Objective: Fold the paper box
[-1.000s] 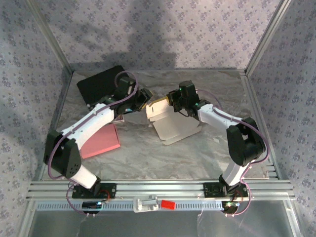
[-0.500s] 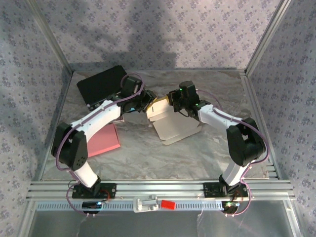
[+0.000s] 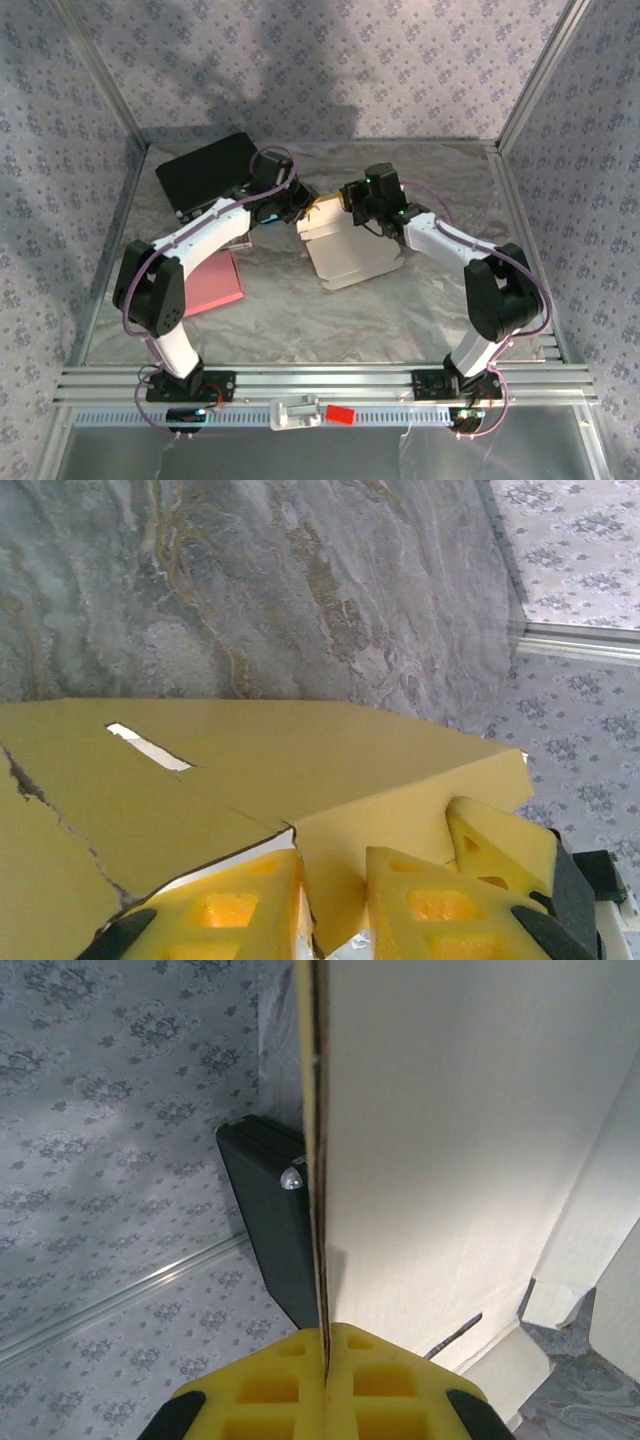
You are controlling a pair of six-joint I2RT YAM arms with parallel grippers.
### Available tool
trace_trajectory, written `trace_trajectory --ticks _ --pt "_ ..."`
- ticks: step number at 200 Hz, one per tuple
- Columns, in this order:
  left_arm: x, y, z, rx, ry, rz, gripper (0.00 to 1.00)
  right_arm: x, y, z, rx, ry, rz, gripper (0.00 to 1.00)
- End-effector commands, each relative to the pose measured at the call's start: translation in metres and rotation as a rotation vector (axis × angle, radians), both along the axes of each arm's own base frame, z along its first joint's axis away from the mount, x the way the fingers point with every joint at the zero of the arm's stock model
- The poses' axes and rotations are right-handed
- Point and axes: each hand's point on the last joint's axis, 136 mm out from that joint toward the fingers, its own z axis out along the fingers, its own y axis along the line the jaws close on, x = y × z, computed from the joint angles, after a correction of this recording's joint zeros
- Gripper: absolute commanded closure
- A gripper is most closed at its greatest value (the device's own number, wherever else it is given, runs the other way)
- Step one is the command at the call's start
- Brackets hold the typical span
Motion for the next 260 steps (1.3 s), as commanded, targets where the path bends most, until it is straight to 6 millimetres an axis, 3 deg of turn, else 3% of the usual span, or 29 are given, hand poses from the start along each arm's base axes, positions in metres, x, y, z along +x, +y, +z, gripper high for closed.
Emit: trace_trajectory --ticks 1,18,29,35,60,79,93,109,156,173,194,230,260 --pt "0.006 0.000 0.047 -0.034 -0.121 -0.018 0.64 -0.006 -0.013 0.017 0.029 0.025 -0.035 1.00" --pt "0.002 0.018 0.067 0.004 -0.173 -0.013 0.50 -0.007 -0.025 0.025 0.030 0.058 -0.064 1.00" --pt "0.000 0.036 0.073 0.039 -0.198 0.000 0.47 -0.013 -0.035 0.022 0.028 0.111 -0.089 1.00" --pt "-0.002 0.046 0.072 0.052 -0.203 0.012 0.47 -0.012 -0.038 0.039 0.043 0.104 -0.103 1.00" --pt "-0.010 0.088 0.043 0.071 -0.162 0.076 0.54 -0.020 -0.062 0.053 0.068 0.141 -0.183 1.00" --pt "-0.016 0.101 0.019 0.046 -0.157 0.111 0.64 -0.026 -0.080 0.065 0.101 0.162 -0.242 1.00" --pt "-0.016 0.094 0.004 -0.018 -0.156 0.103 0.72 -0.031 -0.092 0.071 0.118 0.187 -0.279 1.00" --pt "-0.011 0.076 -0.006 -0.093 -0.185 0.082 0.74 -0.033 -0.102 0.080 0.149 0.194 -0.309 1.00" --pt "0.009 0.019 -0.025 -0.245 -0.275 0.006 0.70 -0.036 -0.119 0.095 0.220 0.225 -0.341 1.00" --pt "0.015 0.005 -0.022 -0.300 -0.327 -0.009 0.67 -0.035 -0.123 0.099 0.234 0.223 -0.347 1.00" --pt "0.019 -0.009 -0.023 -0.348 -0.349 -0.026 0.66 -0.036 -0.125 0.099 0.237 0.220 -0.350 1.00" --pt "0.016 -0.024 -0.041 -0.405 -0.296 -0.048 0.65 -0.033 -0.127 0.101 0.259 0.217 -0.353 1.00" --pt "0.017 -0.033 -0.041 -0.469 -0.297 -0.049 0.66 -0.031 -0.124 0.101 0.266 0.223 -0.337 1.00"
